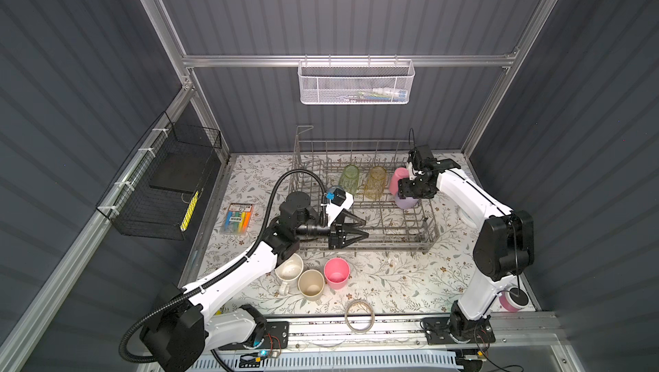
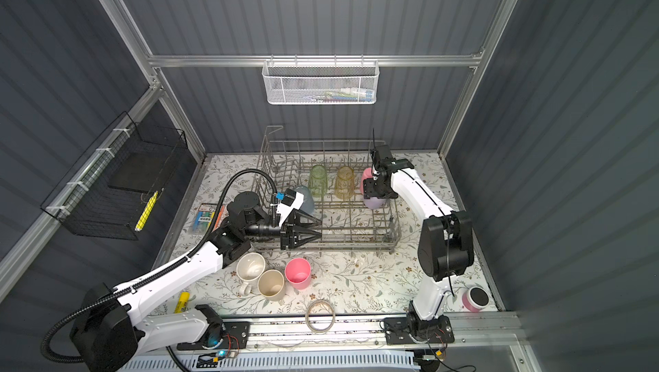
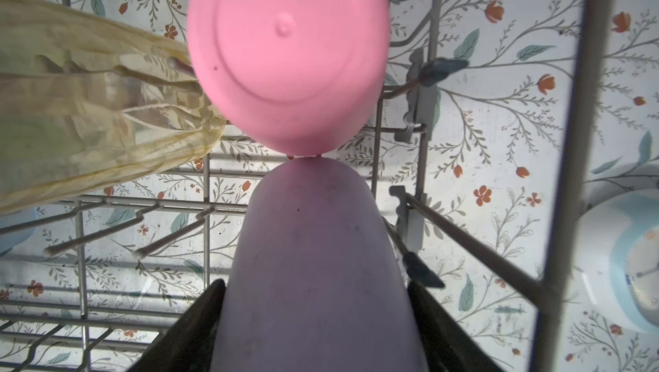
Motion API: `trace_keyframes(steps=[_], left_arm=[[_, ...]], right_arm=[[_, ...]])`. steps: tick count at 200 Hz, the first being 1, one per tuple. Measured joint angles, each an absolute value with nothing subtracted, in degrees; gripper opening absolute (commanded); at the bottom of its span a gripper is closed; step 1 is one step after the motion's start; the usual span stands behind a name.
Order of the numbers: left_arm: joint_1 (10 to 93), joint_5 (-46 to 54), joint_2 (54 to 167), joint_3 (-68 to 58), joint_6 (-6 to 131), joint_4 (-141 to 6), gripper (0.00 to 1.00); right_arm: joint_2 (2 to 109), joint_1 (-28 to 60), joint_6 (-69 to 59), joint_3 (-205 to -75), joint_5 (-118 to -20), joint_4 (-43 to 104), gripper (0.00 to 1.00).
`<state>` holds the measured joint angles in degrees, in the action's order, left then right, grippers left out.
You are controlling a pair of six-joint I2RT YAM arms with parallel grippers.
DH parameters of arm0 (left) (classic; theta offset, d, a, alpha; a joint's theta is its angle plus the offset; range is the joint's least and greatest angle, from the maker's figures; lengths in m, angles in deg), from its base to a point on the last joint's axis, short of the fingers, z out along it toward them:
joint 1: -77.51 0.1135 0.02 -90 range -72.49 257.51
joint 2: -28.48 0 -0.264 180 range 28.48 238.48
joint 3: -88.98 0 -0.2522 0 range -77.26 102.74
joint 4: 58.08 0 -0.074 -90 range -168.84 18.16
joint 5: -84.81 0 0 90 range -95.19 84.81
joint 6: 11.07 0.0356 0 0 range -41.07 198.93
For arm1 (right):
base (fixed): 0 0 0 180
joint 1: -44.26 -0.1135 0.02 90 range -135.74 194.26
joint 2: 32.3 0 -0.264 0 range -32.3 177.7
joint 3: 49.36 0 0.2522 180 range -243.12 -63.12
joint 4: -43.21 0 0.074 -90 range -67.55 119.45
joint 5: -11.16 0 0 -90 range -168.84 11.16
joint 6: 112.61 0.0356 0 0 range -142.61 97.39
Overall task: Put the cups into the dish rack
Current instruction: 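Lower the lavender cup upside down into the rack beside the pink cup, then open the right gripper and lift it away from the lavender cup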
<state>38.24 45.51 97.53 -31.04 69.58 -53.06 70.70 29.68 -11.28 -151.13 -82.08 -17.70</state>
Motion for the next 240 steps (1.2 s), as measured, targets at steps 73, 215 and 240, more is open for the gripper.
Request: trace_keyframes(steps=[73, 215, 240], left_arm=[[38.2, 45.5, 97.5, -31.1, 69.6, -53.1, 0.49], [38.6, 45.4, 97.5, -31.1, 69.8, -53.3, 0.49], [38.6, 45.3, 97.5, -31.1, 69.8, -53.5, 0.49]], right_arm=[[72.2, 28.8, -11.3, -151.2, -82.7, -17.9, 0.79], [74.1, 27.9, -10.8, -151.3, -82.9, -17.6, 0.88], [73.2, 27.8, -10.7, -151.3, -83.1, -17.7, 0.89]])
